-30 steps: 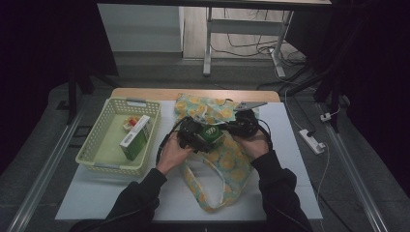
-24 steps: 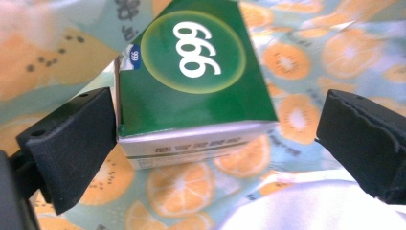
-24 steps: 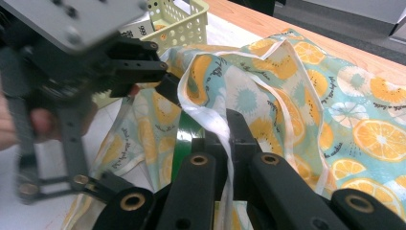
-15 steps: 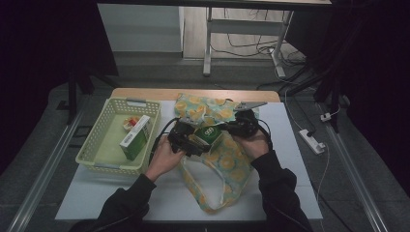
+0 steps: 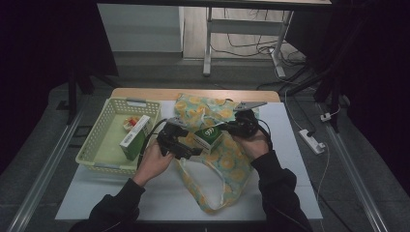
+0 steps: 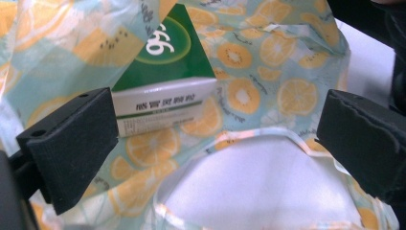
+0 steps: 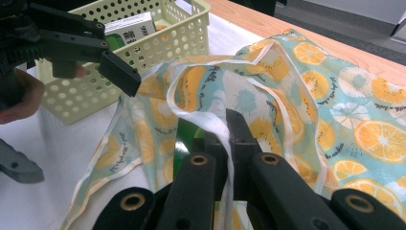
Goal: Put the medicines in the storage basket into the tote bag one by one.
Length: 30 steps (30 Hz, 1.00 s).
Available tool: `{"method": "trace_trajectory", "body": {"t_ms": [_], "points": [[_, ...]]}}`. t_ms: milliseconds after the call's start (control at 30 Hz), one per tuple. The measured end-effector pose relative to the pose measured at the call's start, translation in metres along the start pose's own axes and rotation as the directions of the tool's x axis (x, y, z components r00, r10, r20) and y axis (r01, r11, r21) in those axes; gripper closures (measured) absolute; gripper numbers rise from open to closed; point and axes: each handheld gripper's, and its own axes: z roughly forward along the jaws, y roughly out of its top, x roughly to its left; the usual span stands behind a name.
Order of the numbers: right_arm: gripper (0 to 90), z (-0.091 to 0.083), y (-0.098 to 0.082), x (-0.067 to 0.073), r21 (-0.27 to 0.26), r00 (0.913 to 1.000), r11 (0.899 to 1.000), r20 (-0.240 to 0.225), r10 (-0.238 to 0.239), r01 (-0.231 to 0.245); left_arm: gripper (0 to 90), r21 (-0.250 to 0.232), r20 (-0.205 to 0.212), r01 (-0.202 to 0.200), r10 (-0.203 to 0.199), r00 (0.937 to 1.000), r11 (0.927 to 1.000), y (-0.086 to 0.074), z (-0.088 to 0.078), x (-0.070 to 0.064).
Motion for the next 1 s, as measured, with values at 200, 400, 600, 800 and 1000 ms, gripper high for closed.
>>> {"method": "trace_trajectory", "body": {"t_ms": [200,400,600,800,1000], "points": [[89.3,0.0,0.0,-0.001,-0.001,1.0,1.0,0.004,0.003,-0.003,0.4,-0.026,-0.025,0.0,-0.001,0.9997,0.9997,-0.011,-0.013,0.003],[89.4,0.0,-0.001,-0.001,0.002,1.0,1.0,0.003,0.005,-0.005,0.3,-0.042,-0.068,0.004,-0.006,0.9977,0.9991,-0.023,-0.029,0.005],[89.3,0.0,-0.001,-0.001,0.002,1.0,1.0,0.003,0.004,-0.004,0.0,-0.036,-0.103,0.019,-0.022,0.9944,0.9992,-0.032,-0.04,0.008],[89.3,0.0,-0.001,-0.001,0.0,1.0,1.0,0.003,0.004,-0.004,0.0,-0.032,-0.119,0.051,-0.054,0.9914,0.9982,-0.04,-0.051,0.013],[89.3,-0.001,-0.001,-0.002,0.0,1.0,1.0,0.005,0.002,-0.002,0.0,-0.022,-0.161,0.07,-0.072,0.9842,0.9973,-0.046,-0.064,0.016]]}}
